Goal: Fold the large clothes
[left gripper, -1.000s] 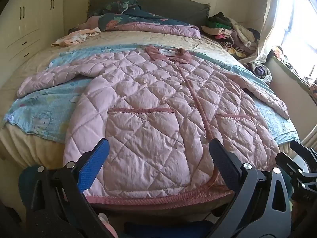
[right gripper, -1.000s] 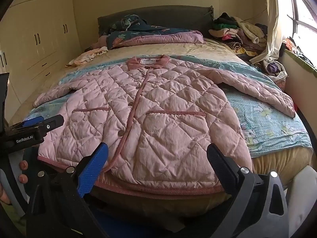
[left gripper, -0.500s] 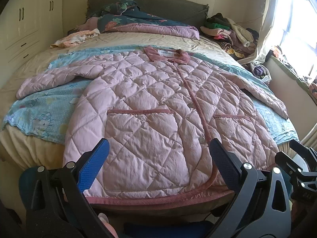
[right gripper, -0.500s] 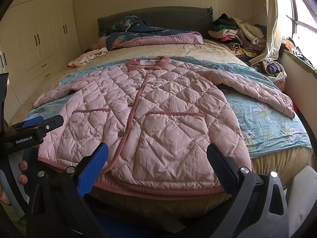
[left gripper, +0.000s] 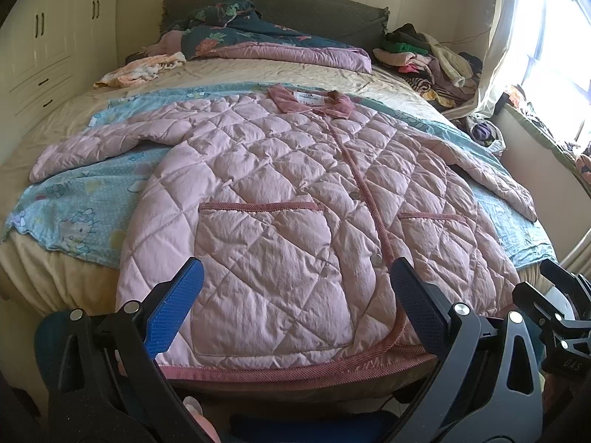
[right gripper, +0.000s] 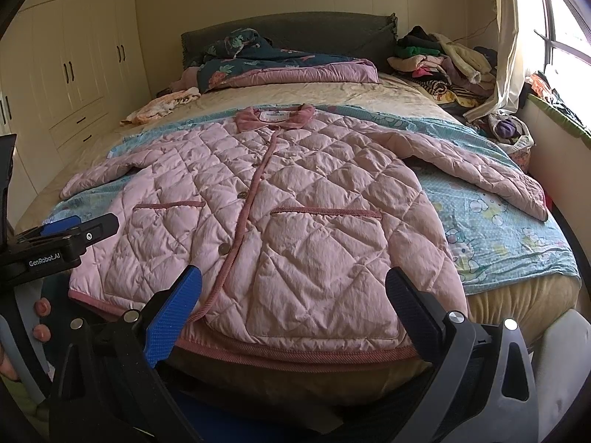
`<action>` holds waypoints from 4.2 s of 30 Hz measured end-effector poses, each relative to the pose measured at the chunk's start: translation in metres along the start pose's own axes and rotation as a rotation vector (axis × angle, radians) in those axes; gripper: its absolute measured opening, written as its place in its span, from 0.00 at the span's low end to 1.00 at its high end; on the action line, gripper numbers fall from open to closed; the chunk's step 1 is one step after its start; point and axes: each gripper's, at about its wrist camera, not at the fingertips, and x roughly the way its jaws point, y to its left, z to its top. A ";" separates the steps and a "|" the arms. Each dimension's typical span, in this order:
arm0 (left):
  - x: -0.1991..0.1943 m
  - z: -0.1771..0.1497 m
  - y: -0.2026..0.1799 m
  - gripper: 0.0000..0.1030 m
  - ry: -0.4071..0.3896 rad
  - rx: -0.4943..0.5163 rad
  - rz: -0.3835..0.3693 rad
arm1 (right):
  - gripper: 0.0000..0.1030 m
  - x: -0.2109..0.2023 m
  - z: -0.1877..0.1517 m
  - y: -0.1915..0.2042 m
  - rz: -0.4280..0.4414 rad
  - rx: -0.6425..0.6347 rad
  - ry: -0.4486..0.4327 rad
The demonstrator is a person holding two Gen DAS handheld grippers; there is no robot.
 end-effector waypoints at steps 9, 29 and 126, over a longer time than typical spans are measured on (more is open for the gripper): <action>-0.003 -0.001 0.000 0.92 -0.002 0.002 -0.003 | 0.96 0.001 0.000 0.000 -0.003 -0.003 -0.001; 0.006 0.001 -0.001 0.92 0.006 -0.006 -0.005 | 0.96 0.015 0.011 0.005 0.013 -0.029 0.014; 0.289 0.222 -0.077 0.92 0.185 0.018 0.045 | 0.82 0.202 0.060 -0.482 -0.430 1.183 -0.072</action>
